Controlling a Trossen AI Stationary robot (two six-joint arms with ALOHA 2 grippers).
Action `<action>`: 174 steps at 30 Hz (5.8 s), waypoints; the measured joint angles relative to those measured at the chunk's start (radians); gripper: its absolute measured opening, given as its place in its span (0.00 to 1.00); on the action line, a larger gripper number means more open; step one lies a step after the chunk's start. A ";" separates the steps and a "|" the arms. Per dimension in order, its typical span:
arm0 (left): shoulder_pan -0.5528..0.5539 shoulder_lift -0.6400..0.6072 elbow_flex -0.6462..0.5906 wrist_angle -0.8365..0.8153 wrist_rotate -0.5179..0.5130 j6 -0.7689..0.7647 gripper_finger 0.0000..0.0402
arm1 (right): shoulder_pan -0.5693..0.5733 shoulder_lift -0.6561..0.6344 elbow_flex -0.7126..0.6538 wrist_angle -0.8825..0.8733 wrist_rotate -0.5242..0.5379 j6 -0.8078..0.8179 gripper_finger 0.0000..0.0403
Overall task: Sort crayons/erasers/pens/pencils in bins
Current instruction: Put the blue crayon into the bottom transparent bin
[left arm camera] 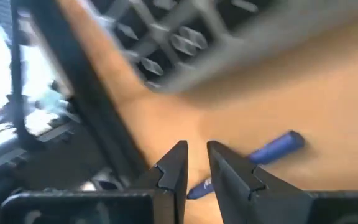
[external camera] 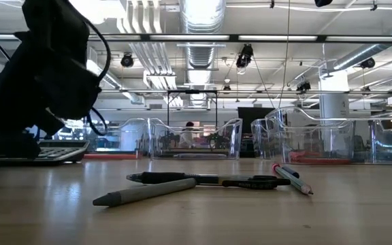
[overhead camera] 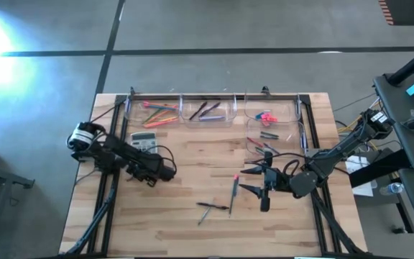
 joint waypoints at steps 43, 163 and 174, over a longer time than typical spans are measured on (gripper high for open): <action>-0.526 0.080 0.308 0.460 0.178 0.230 0.70 | 0.000 0.000 0.000 0.028 0.000 0.007 0.50; -0.273 -0.049 0.489 0.794 -0.445 0.826 0.00 | 0.010 -0.001 0.000 -0.091 0.000 0.000 0.50; -0.154 -0.035 0.487 1.168 -0.379 1.118 0.00 | 0.010 0.002 -0.003 -0.108 0.000 0.026 0.50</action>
